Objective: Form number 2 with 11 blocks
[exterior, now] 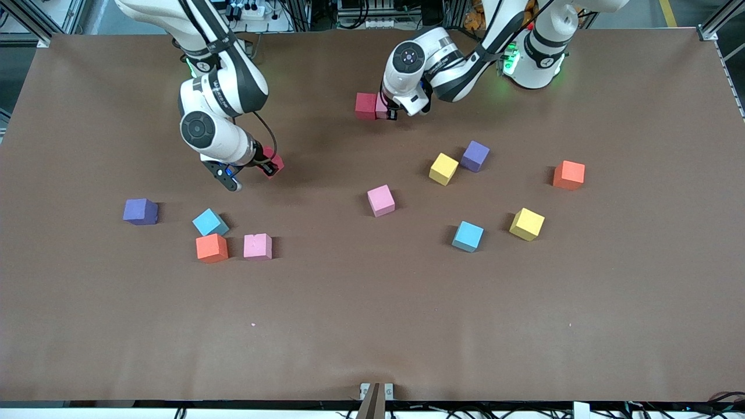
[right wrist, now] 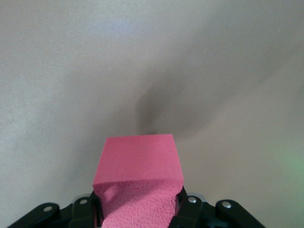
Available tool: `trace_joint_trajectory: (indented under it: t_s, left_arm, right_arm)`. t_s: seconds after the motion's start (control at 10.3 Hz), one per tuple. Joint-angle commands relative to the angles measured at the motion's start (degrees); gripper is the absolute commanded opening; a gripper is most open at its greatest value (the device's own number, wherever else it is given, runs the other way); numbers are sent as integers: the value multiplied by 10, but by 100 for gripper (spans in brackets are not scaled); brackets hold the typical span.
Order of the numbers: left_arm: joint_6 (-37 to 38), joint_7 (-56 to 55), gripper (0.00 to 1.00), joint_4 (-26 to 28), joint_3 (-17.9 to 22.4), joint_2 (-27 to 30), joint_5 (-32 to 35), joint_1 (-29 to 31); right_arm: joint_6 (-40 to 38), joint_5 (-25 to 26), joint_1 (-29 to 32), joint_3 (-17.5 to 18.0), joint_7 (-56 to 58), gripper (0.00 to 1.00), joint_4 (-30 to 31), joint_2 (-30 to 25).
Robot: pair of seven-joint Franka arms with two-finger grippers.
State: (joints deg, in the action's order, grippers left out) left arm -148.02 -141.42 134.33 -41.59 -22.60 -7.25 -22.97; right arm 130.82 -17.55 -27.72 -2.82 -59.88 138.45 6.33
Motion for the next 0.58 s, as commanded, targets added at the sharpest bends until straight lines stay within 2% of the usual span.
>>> trace_joint_trajectory:
  t_s: [0.0,0.19,0.39,0.49]
  left_arm:
    - [-7,-12,0,-6,8,-5,17,-10]
    - [-7,-12,0,-6,12,-7,17,-14]
    - [-7,-11,4,-6,27,-15,35,-15]
    - [-7,-11,33,-11,27,-19,39,-15]
  right_arm:
    - [0,-43,0,-3,-11,4,44,-47]
    - [1,-71,-5,-2,-23,4,70,-68]
    - [9,-74,-48,-3,-86,4,82,-77]
    - [14,-74,-72,-2,-123,3,82,-78]
